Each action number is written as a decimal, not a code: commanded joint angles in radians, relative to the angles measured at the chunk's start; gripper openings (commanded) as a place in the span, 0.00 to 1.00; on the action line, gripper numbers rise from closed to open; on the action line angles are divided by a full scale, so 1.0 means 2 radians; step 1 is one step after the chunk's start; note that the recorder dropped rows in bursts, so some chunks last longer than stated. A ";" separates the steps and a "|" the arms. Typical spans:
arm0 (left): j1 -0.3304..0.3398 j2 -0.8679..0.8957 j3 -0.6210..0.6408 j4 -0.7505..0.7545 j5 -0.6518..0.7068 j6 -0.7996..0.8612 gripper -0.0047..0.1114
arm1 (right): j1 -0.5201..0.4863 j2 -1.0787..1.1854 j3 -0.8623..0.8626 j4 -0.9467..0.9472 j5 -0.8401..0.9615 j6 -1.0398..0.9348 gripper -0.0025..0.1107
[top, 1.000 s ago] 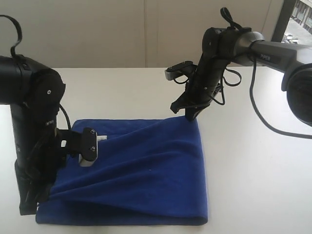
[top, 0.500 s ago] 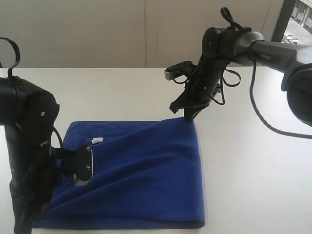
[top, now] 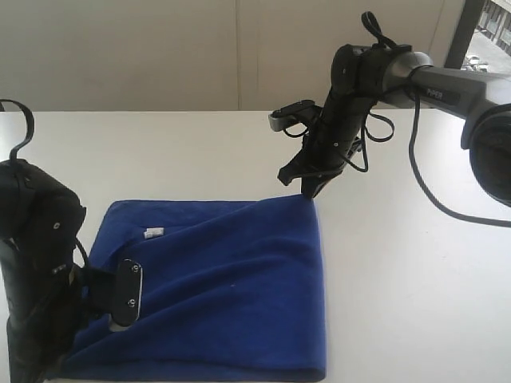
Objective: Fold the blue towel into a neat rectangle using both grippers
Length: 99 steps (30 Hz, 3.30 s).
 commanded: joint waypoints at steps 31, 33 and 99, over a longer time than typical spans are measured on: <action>0.033 -0.124 -0.040 0.081 -0.182 -0.351 0.46 | 0.078 -0.355 0.346 -0.012 -0.073 0.018 0.02; 0.054 -0.112 -0.050 0.071 -0.165 -0.372 0.46 | 0.092 -0.361 0.394 -0.012 -0.092 0.020 0.02; 0.112 0.140 -0.215 -0.135 -0.173 -0.228 0.20 | 0.190 -0.352 0.608 0.040 -0.289 0.024 0.02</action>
